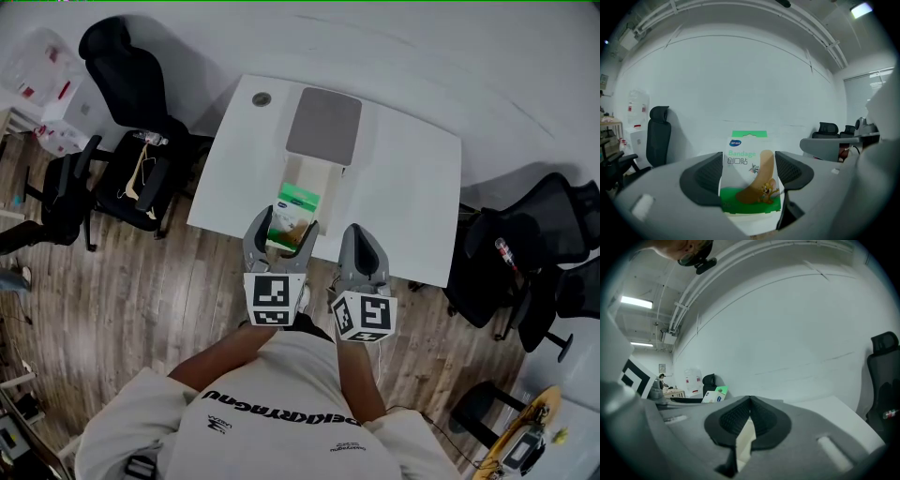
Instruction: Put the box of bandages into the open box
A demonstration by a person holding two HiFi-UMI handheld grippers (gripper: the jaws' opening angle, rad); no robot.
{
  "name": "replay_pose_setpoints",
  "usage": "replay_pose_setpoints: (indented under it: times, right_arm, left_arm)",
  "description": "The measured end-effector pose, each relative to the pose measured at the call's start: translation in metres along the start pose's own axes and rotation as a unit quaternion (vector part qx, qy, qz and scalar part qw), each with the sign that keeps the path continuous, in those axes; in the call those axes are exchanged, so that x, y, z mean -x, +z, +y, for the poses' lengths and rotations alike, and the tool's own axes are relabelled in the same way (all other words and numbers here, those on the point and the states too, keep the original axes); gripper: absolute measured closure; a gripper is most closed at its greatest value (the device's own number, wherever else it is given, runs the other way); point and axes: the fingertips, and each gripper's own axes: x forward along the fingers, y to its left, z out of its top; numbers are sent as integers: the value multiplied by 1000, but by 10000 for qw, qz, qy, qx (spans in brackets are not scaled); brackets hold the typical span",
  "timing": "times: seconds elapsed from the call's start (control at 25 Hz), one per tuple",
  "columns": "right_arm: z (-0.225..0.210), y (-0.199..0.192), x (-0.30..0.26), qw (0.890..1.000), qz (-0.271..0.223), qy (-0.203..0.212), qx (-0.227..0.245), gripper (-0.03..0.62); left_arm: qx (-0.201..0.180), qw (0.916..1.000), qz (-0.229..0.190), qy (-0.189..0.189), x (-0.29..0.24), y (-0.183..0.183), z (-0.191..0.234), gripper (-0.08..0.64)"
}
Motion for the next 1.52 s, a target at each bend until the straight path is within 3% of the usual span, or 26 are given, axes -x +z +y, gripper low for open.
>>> replay_pose_setpoints:
  times: [0.48, 0.8, 1.04, 1.52]
  right_arm:
    - [-11, -7, -13, 9998, 85, -22, 166, 594]
    - [-19, -16, -15, 9997, 203, -28, 114, 594]
    - [-20, -17, -16, 9994, 180, -42, 288, 594]
    - [-27, -29, -20, 9993, 306, -72, 198, 594]
  left_arm:
    - [99, 9996, 240, 96, -33, -14, -1, 196]
    - [-143, 9993, 324, 113, -53, -25, -5, 196]
    - [-197, 9980, 593, 92, -69, -46, -5, 196]
    - [-100, 9950, 971, 190, -96, -80, 7, 196]
